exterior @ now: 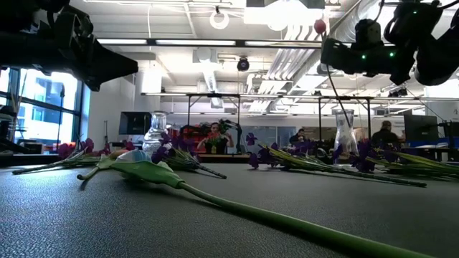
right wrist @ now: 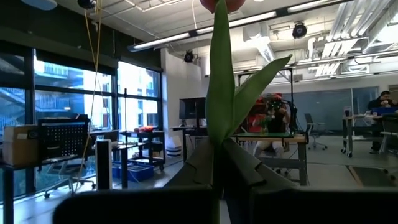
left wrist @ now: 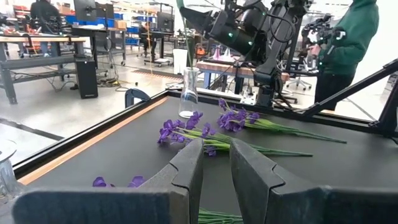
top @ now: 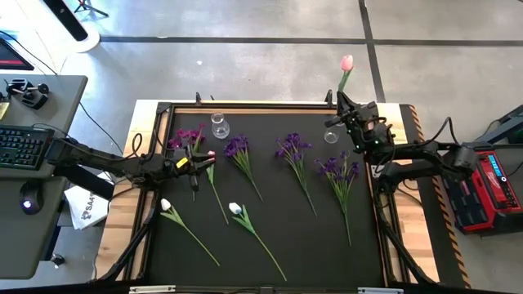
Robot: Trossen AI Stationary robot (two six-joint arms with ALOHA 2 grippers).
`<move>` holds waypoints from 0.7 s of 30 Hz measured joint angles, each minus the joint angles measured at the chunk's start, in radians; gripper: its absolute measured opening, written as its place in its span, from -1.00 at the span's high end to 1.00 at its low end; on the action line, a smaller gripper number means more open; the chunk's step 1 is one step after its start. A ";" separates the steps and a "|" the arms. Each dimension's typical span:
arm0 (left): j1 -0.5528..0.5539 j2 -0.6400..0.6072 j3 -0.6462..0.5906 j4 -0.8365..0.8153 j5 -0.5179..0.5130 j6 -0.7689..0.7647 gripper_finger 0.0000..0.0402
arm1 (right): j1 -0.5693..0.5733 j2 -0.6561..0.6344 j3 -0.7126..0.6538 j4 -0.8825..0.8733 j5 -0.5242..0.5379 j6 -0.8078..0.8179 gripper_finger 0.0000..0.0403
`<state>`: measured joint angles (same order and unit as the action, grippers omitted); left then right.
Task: Sort flowers into vase by color
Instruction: Put the bottom pink flowers into the right transparent vase, then put the purple flowers into the left transparent vase
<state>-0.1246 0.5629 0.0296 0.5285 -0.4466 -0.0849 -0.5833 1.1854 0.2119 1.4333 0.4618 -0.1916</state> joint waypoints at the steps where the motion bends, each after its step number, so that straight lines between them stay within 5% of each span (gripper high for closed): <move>1: 0.000 0.000 0.000 0.000 0.000 0.000 0.66 | 0.001 0.000 0.000 -0.003 0.003 0.000 1.00; 9: 0.000 0.000 0.000 0.000 0.000 0.000 0.66 | 0.001 -0.002 0.000 -0.024 0.009 0.007 0.94; 21: 0.000 0.000 0.000 0.000 -0.001 -0.001 0.66 | 0.002 -0.014 0.000 -0.109 0.055 0.004 0.31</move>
<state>-0.1246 0.5631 0.0292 0.5285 -0.4471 -0.0854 -0.5816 1.1716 0.2119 1.3248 0.5163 -0.1872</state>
